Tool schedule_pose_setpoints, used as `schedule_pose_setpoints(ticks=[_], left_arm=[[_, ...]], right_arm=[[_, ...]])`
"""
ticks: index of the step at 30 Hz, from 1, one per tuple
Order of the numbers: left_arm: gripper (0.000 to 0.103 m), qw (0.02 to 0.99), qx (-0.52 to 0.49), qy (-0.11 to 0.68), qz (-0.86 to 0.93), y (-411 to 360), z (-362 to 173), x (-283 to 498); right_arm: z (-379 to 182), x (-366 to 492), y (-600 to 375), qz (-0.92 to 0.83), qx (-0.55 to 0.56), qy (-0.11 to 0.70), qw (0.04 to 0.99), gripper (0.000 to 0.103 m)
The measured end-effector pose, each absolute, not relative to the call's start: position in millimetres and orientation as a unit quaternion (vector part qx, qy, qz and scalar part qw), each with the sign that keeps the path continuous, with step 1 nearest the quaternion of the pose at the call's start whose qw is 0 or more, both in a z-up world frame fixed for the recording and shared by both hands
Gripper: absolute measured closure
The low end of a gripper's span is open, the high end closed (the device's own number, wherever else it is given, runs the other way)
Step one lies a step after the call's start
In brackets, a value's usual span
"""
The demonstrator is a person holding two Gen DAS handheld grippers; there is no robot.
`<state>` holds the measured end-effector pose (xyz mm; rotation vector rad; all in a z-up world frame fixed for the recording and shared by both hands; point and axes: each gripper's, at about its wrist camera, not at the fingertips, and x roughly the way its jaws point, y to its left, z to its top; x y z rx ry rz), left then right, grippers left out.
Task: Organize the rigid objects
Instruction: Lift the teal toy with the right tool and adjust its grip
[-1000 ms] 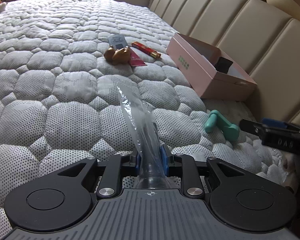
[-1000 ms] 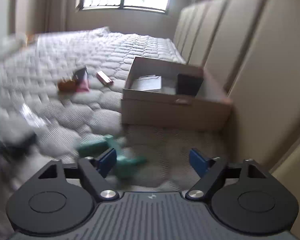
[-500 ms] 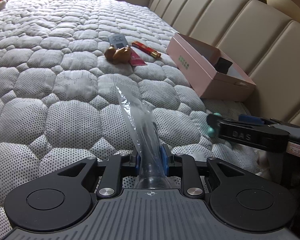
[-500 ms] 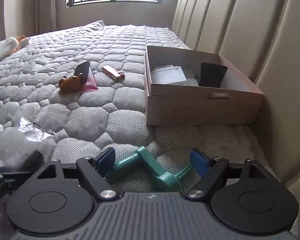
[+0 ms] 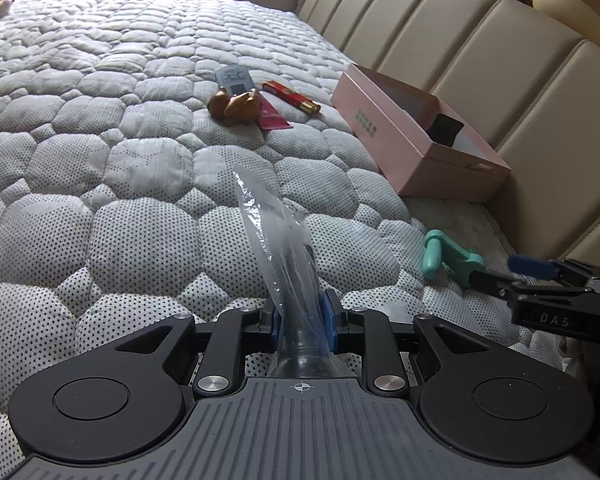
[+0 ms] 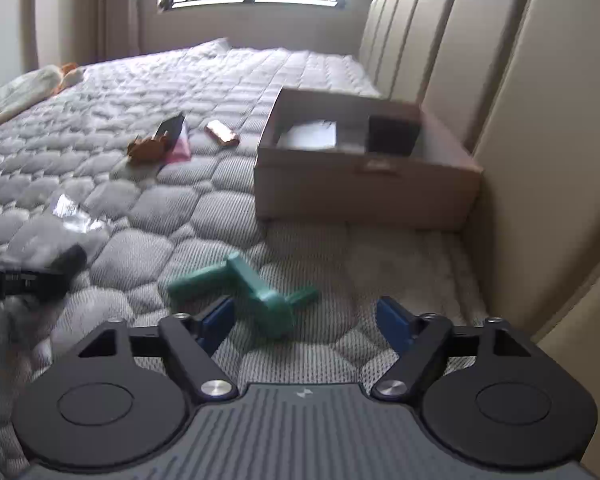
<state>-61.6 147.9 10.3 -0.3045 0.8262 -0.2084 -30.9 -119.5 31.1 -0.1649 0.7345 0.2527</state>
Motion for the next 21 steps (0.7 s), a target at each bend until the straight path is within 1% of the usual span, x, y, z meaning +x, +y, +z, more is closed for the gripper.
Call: schedule_pose_setpoints(ticks=[3,5,7,9,12,14,21], left_arm=[[0.079,0.899,-0.148,0.4,-0.1,148,11,-62],[0.079,0.899,-0.146,0.4,-0.1,148,11,-62],[0.079,0.899,-0.146,0.401,-0.1,148,11,-62],[0.079,0.899,-0.147,0.401,-0.1,148,11,-62],[0.079,0.899,-0.148,0.4,-0.099,148,11,-62],[0.079,0.899,-0.147,0.4,-0.099,147,11,-62],[0.079,0.902,-0.14,0.395,-0.1,147,11,-64]], right_arm=[[25,-27,-114,0.124,-0.12,0.361,0.916,0.03],[22,-22,-108,0.078,-0.171,0.336,0.923,0.031],[23,-18,-108,0.031,-0.195,0.31,0.93,0.031],[32,-16,-116,0.031,-0.159,0.302,0.939,0.031],[43,-17,-131,0.081,-0.05,0.323,0.942,0.027],[41,-16,-133,0.097,-0.008,0.336,0.937,0.027],[16,-1,-104,0.102,-0.02,0.36,0.927,0.027]])
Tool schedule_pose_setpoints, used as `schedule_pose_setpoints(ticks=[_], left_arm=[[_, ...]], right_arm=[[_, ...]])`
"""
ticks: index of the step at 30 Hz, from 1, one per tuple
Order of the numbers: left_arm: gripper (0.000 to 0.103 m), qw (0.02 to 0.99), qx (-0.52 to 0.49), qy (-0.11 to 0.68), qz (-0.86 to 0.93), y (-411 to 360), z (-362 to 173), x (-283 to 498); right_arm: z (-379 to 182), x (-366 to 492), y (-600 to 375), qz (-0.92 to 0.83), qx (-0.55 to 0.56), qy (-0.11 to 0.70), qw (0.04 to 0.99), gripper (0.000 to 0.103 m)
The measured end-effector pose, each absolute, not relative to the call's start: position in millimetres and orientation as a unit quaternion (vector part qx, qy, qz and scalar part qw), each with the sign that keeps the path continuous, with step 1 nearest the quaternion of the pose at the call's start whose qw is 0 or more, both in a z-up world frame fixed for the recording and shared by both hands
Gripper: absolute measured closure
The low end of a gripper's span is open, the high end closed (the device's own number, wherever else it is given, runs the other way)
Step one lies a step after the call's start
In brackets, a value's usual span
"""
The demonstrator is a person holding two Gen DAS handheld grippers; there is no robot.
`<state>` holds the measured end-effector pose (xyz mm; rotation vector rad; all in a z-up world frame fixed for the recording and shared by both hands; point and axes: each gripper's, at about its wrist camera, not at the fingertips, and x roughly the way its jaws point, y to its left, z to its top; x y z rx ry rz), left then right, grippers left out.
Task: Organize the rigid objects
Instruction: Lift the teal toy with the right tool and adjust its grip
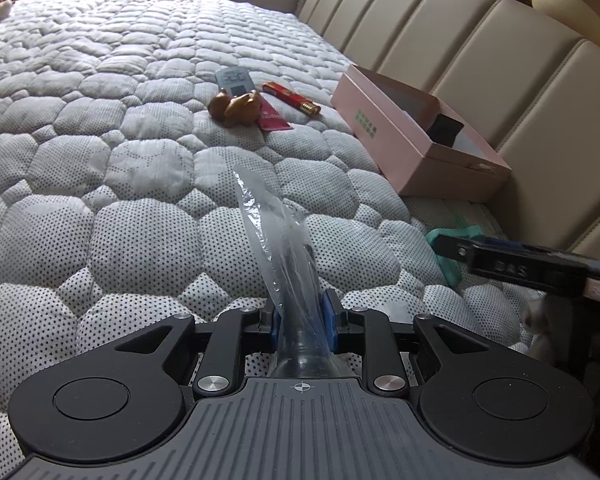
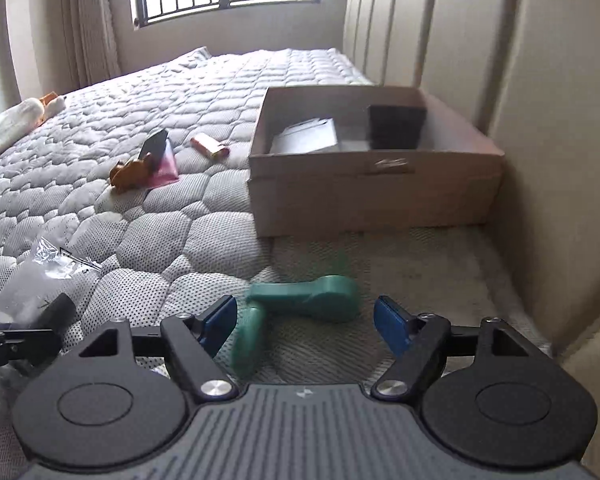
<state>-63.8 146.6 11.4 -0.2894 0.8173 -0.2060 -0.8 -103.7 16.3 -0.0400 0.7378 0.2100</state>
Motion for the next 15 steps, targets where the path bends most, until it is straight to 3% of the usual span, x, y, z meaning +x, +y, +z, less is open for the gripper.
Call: schedule_pose_setpoints(ticks=[15], left_arm=[[0.079,0.912,-0.109,0.384,-0.096,138.2,13.6,-65.1]], right_arm=[[14.4,4.5,-96.7,0.108,-0.052,0.369,0.922,0.033]])
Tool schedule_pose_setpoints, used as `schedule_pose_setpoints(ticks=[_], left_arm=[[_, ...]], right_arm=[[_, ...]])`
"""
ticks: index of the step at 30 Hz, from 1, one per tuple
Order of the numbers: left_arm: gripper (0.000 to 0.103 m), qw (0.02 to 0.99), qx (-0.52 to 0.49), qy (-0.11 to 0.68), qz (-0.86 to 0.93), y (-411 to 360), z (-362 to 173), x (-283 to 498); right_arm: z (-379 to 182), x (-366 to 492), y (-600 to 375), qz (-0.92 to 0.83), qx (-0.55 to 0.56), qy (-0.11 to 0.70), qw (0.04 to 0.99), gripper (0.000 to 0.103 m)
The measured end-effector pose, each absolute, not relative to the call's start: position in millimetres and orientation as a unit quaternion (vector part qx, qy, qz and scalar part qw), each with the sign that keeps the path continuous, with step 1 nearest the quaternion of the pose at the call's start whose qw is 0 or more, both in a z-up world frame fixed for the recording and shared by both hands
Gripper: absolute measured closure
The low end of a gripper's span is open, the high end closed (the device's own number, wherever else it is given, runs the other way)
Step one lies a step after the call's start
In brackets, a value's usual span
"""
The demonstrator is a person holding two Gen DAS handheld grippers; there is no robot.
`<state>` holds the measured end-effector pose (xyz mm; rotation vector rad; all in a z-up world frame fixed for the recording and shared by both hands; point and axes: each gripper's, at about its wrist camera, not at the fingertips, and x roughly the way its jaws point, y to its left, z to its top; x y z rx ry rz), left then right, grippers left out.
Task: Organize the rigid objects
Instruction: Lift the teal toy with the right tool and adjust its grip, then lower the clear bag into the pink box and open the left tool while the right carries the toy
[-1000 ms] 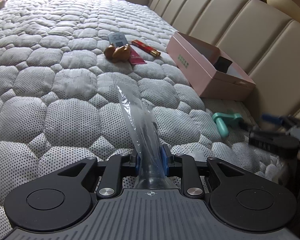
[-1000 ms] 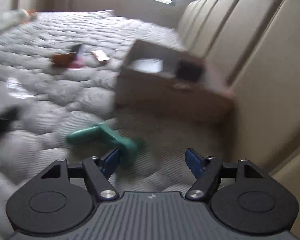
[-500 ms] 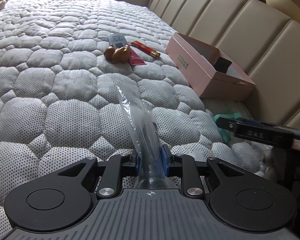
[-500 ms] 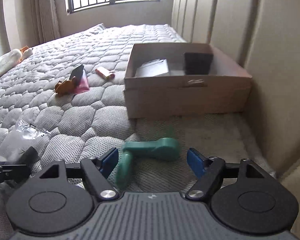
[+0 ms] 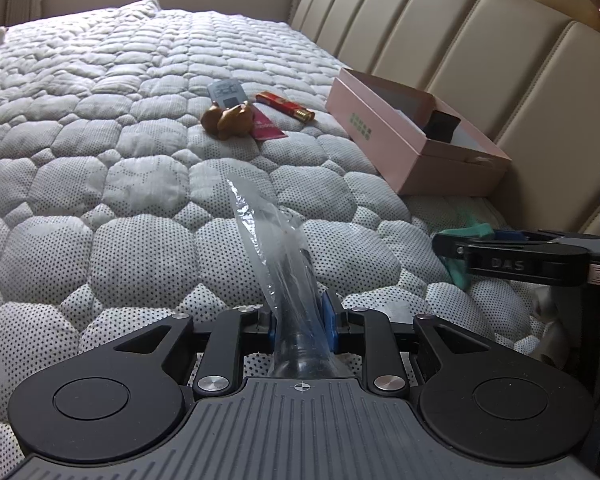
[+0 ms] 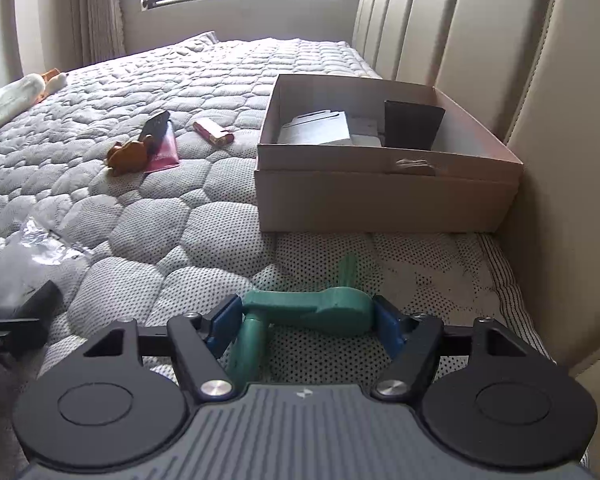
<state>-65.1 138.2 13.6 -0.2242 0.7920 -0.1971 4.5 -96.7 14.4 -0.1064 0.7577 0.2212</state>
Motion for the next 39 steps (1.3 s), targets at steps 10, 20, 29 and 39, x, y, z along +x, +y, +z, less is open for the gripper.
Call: schedule_pose_setpoints(ticks=[10,20,29,39], left_arm=[[0.079,0.914,-0.082,0.388,-0.084,128,17,-64],[0.079,0.917,-0.031,0.391,-0.074,114,14,-66],[0.079,0.926,-0.046,0.347,-0.139,87,59,-80],[0.079,0.945,-0.051,0.248,-0.205,12,151,21]], right_arm=[[49,-32,-105,0.142,-0.053,0.33,0.932,0.033],[52,-65,-126,0.156,-0.05,0.322,0.932,0.033],[54,-89,-165,0.154,-0.018,0.302,0.941,0.033],[52,-109,-189,0.174,0.012,0.298,0.939,0.033]])
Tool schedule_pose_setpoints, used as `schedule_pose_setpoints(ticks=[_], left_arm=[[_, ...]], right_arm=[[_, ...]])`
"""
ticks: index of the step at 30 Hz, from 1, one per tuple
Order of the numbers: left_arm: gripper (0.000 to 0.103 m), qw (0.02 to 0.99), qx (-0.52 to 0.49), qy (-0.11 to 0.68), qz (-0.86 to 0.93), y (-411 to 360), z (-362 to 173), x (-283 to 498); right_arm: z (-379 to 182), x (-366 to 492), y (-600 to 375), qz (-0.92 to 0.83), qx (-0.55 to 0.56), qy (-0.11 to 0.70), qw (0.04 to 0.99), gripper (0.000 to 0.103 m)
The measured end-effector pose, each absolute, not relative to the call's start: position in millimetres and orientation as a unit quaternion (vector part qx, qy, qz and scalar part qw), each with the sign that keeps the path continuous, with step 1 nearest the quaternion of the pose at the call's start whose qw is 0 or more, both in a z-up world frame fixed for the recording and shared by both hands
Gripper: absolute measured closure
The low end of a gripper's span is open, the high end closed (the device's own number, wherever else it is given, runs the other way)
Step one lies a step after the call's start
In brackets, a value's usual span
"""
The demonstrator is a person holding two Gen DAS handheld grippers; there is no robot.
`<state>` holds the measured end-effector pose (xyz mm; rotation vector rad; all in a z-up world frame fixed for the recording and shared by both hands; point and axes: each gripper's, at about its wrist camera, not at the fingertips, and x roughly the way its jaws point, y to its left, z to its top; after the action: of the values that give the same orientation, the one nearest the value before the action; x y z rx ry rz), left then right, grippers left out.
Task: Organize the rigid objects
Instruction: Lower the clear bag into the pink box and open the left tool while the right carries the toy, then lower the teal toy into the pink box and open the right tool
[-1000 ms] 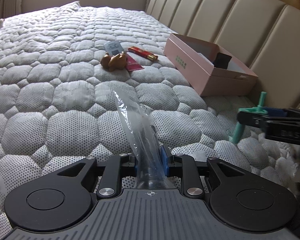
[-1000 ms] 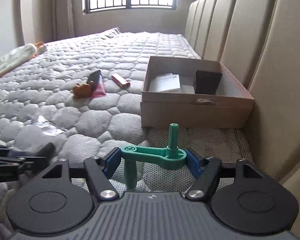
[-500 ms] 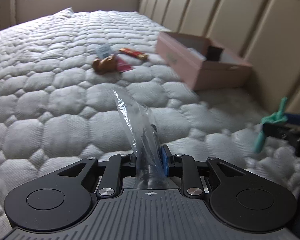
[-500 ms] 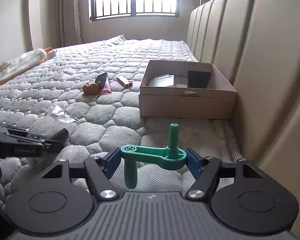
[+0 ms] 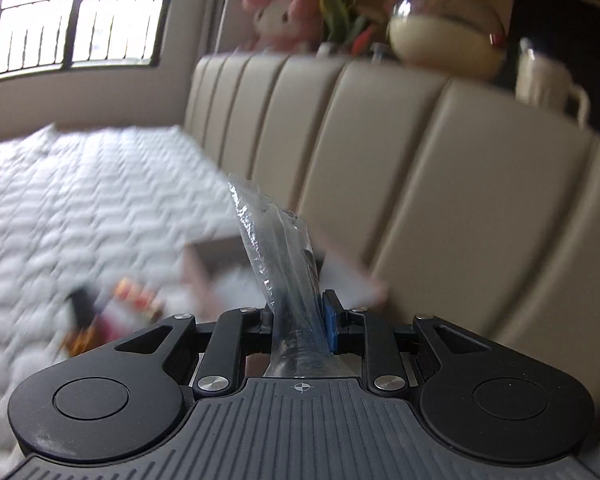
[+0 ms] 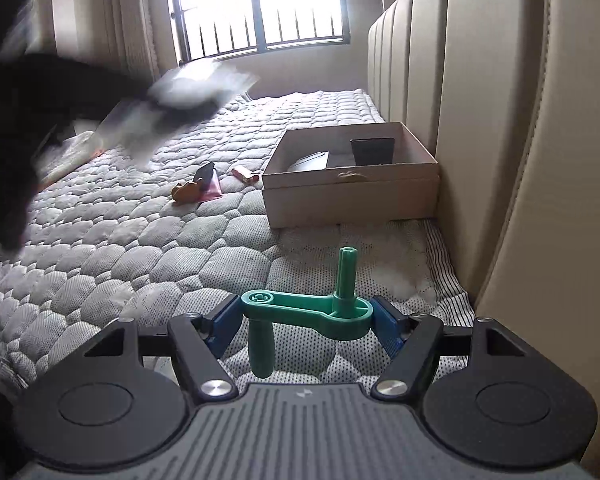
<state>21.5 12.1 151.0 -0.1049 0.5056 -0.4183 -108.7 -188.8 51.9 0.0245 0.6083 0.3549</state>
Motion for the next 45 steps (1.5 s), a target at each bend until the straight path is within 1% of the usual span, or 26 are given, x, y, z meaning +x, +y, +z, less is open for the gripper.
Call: schedule_pose_setpoints(ticks=[1,2,5,7,10,18,20,23,27,28,29,30,33,38,39,40,41,44,45], left_arm=[[0.079,0.945,-0.067,0.238,-0.213,7,153,41],[0.076,0.946,-0.081,0.232,-0.211,2,151,60],[0.075,0.937,-0.127,0.276,-0.17,-8,130,109],[0.075,0.935,-0.136,0.283,-0.164,-8,120,120],[0.075,0.939,-0.134,0.271,-0.163,4,108,111],[0.075,0.925,-0.163,0.305,-0.159,67,75,44],[0.075,0.918,-0.18,0.315,-0.162,82,65,27],[0.075,0.915,-0.199,0.309,-0.166,105,53,5],[0.075,0.919,-0.179,0.323,-0.14,128,44,-8],[0.075,0.92,-0.177,0.326,-0.128,135,43,-10],[0.075,0.922,-0.177,0.325,-0.115,142,44,-12],[0.075,0.924,-0.18,0.321,-0.102,152,45,-14],[0.075,0.928,-0.195,0.311,-0.062,179,45,-15],[0.075,0.926,-0.23,0.298,-0.03,205,49,7],[0.075,0.927,-0.232,0.294,-0.027,208,51,10],[0.075,0.929,-0.233,0.288,-0.026,212,54,10],[0.075,0.931,-0.235,0.279,-0.029,215,57,8],[0.075,0.929,-0.243,0.276,-0.029,224,55,2],[0.075,0.926,-0.247,0.283,-0.03,227,52,-1]], right_arm=[[51,-110,-189,0.173,0.009,0.297,0.939,0.033],[51,-110,-189,0.173,0.006,0.296,0.94,0.033],[50,-110,-190,0.172,-0.003,0.294,0.94,0.033],[50,-109,-191,0.17,-0.006,0.295,0.94,0.033],[50,-108,-195,0.17,-0.009,0.296,0.94,0.033],[61,-80,-190,0.159,-0.027,0.294,0.942,0.033],[72,-66,-186,0.151,-0.026,0.286,0.946,0.033],[96,-37,-176,0.142,-0.01,0.261,0.955,0.033],[128,19,-154,0.126,0.011,0.217,0.968,0.033],[132,36,-147,0.122,0.007,0.221,0.967,0.032],[134,52,-141,0.117,0.006,0.232,0.966,0.027],[133,66,-136,0.108,0.005,0.246,0.963,0.026],[129,84,-121,0.108,-0.001,0.269,0.957,0.026],[110,84,-83,0.162,0.0,0.307,0.938,0.026],[108,87,-72,0.171,-0.001,0.312,0.934,0.027],[105,89,-61,0.18,-0.006,0.316,0.931,0.031],[104,93,-50,0.188,-0.013,0.32,0.928,0.039],[99,110,-14,0.218,-0.031,0.343,0.913,0.046],[98,117,-4,0.224,-0.034,0.351,0.909,0.046]])
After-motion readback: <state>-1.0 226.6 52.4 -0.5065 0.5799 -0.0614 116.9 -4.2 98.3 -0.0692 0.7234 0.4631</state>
